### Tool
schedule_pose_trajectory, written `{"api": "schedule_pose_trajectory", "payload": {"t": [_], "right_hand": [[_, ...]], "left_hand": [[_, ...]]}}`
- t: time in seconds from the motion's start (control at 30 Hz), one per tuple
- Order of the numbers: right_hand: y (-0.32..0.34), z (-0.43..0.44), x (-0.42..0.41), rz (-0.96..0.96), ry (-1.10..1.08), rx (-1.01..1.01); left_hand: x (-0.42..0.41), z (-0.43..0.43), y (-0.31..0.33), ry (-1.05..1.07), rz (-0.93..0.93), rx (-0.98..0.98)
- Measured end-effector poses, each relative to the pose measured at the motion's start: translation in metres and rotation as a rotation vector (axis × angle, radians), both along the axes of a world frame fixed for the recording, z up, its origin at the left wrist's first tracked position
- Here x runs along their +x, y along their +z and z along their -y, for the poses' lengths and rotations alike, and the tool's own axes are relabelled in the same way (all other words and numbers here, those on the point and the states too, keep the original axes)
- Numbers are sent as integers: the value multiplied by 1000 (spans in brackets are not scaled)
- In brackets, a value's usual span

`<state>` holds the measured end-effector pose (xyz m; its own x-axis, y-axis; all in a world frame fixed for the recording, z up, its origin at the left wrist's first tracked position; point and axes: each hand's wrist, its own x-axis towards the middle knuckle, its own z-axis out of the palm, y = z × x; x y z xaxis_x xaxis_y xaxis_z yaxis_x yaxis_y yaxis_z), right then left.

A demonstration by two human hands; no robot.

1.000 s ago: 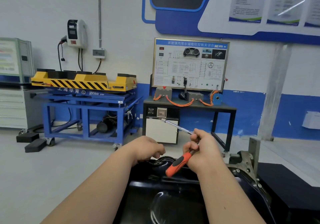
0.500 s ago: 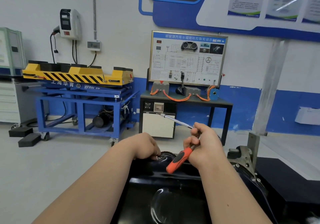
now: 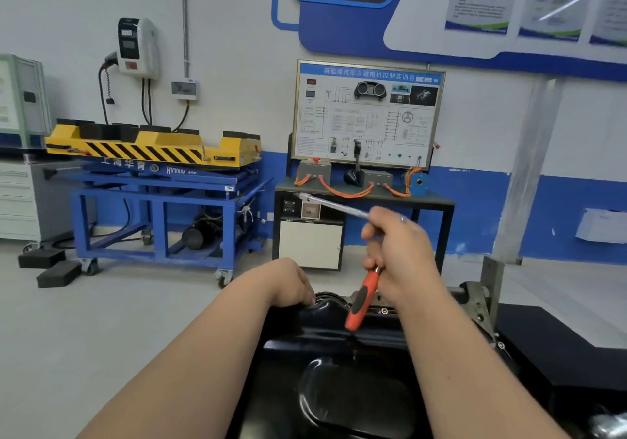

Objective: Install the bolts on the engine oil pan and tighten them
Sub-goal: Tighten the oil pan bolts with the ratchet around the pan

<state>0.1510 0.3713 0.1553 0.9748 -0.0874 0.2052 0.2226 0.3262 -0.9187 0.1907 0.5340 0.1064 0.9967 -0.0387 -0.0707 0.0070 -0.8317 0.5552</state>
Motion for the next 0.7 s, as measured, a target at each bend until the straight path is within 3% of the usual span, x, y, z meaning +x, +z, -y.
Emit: {"api": "schedule_pose_trajectory", "payload": {"t": [0.13,0.23,0.37,0.7], "right_hand": [[46,16,-29,390,-139,-1045],[68,22,-55,505,-123,-1463],[69,20,-74,560,-131,-1648],[39,7,-64,510,-33,-1673]], "left_hand": [[-4,-1,1,7,10,-23],[-6,-1,4,-11,-9,8],[-8,0,5,-12,-12,55],[-12,4,8,8,-8,120]]}}
